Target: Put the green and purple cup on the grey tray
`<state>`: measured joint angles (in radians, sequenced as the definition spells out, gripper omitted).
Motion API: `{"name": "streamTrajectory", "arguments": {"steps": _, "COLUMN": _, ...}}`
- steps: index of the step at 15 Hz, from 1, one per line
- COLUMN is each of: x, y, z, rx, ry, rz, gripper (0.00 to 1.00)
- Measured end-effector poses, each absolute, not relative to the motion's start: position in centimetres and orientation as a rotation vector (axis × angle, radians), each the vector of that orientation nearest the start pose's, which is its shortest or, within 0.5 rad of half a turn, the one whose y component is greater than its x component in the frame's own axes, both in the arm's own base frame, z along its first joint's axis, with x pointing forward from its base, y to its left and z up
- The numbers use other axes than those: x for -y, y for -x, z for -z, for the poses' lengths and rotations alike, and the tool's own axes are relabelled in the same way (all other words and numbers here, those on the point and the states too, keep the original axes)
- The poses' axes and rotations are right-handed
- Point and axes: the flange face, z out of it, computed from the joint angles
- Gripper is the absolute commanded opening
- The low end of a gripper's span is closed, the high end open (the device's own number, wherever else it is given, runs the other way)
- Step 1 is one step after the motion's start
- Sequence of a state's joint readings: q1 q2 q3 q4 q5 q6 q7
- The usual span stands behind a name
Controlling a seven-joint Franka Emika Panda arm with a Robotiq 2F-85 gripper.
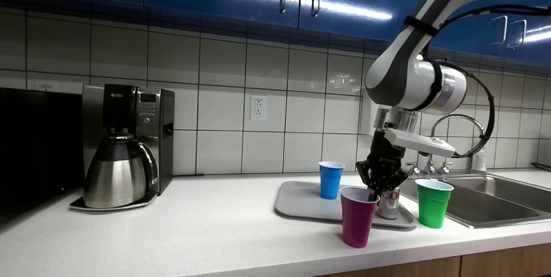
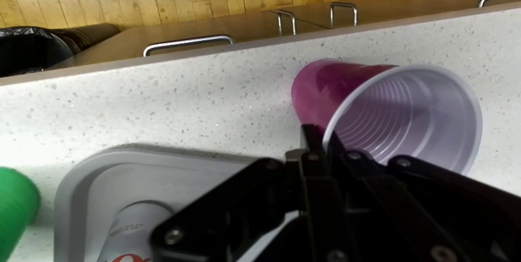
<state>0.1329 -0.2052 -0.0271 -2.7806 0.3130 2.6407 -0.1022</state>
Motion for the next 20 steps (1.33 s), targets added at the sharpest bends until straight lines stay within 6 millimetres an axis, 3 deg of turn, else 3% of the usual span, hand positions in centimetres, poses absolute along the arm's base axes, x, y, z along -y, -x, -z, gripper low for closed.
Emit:
{"name": "streamTrajectory", "arguments": {"steps": 10, "x": -4.9, "y": -38.9, "z": -29.4, "rx": -0.179, "ry": 2.891, "rz": 0.146, "gripper": 0.01}}
{"name": "streamTrajectory", "arguments": {"steps": 20, "x": -7.0, "y": -42.1, "z": -33.0, "rx": -0.145, "ry": 2.85, "rz": 0.264, "gripper": 0.01}}
